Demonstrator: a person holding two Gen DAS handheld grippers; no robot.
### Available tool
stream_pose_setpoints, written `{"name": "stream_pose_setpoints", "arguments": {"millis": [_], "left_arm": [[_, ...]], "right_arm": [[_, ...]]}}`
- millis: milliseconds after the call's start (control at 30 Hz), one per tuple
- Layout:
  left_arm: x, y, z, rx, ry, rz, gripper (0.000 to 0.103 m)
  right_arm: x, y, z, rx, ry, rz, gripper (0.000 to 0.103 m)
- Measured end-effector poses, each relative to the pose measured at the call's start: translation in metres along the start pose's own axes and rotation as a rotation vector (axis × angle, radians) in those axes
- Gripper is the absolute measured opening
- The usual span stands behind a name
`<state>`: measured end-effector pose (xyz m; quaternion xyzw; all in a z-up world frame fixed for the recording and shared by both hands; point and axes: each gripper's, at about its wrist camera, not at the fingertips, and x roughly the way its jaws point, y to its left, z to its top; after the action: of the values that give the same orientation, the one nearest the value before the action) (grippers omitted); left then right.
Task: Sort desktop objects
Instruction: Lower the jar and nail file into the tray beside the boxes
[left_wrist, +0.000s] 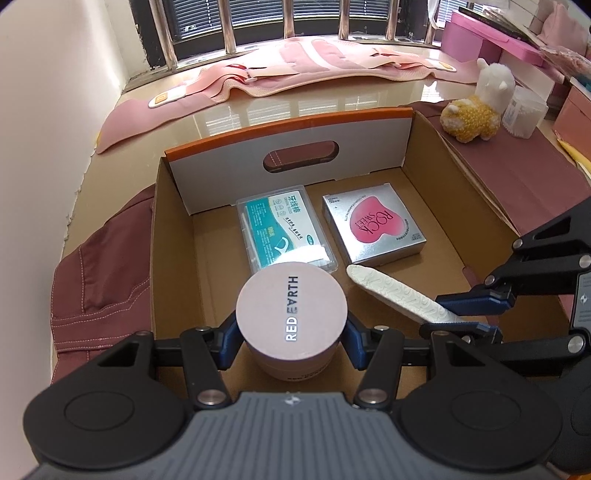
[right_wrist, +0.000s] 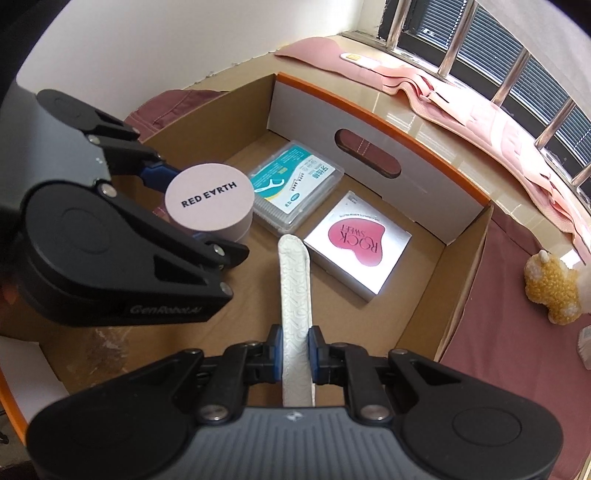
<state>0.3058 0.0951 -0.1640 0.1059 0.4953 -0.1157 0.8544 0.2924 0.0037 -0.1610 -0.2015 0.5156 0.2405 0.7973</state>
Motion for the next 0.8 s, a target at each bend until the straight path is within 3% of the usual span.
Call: {"name": "stream_pose_setpoints", "arguments": {"millis": [800], "left_arm": [[0.0043,-0.0059,-0.0048,0.07,-0.001,0.032,0.057]], "right_arm": [[0.0053,0.0033,-0.0012,-0.024,0.016,-0.015,0.013]]}}
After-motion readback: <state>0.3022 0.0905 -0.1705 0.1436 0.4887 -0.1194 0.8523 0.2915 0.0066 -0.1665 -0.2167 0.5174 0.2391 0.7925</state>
